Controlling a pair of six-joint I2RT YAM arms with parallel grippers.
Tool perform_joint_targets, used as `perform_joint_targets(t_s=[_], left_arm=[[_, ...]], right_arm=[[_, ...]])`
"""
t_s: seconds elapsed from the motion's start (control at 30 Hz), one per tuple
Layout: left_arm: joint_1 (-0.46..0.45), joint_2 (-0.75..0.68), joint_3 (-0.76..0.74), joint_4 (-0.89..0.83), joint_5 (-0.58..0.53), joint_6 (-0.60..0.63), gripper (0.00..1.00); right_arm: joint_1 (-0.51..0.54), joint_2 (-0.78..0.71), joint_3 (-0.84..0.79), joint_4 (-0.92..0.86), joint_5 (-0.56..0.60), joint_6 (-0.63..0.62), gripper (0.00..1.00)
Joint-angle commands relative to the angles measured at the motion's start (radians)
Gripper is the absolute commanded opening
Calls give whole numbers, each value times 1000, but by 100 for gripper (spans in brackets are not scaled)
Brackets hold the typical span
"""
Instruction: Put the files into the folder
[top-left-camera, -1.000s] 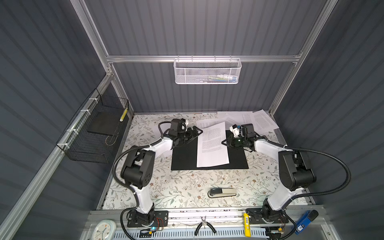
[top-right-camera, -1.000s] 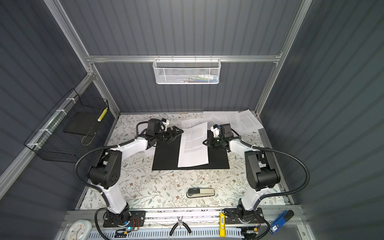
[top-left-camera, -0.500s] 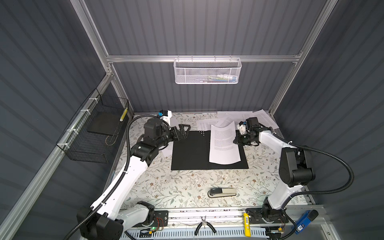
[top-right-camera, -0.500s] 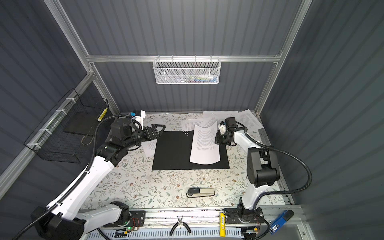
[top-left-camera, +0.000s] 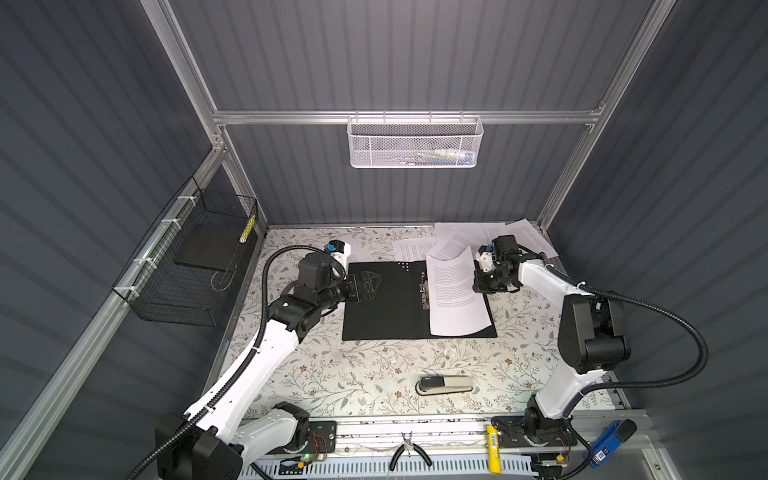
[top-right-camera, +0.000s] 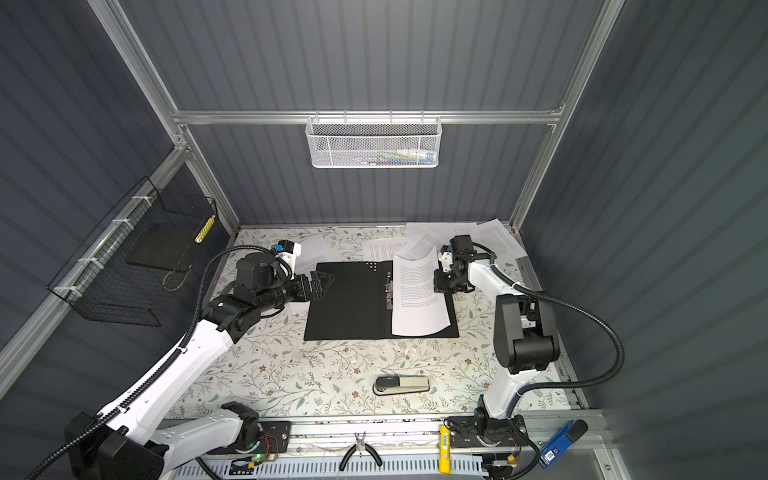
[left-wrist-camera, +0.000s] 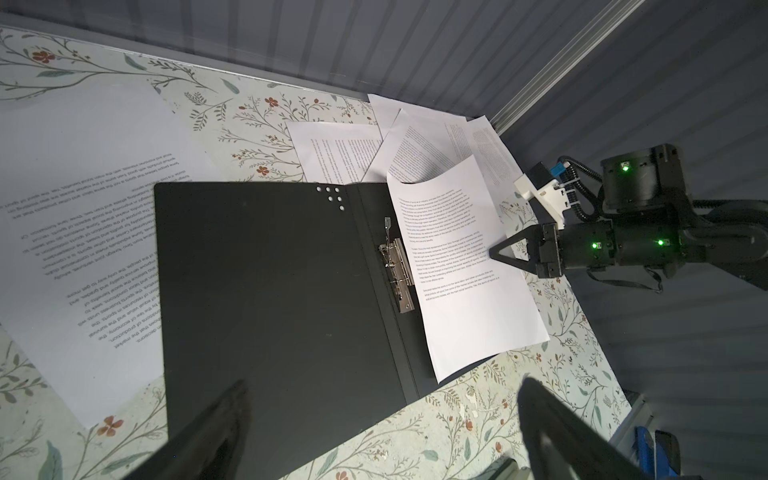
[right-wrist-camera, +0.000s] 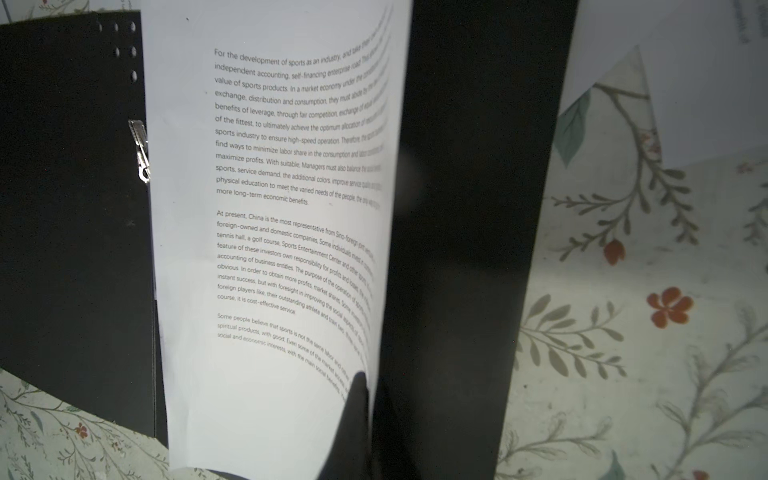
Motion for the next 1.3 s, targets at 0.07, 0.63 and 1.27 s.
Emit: perform_joint_targets(t_s=[0.07,0.63,1.27], left_arm=[[-53,-19,40,-72,-28,96,100],[-64,-17,39,-77,-34,112,100],[-63,-5,41,-74,-21,112,100]], right_arm=[[-6,21,24,-40,38,-29,0],[-23,40,44,-52,63,-3,0],[-11,41,35,-22,-58,22,0]])
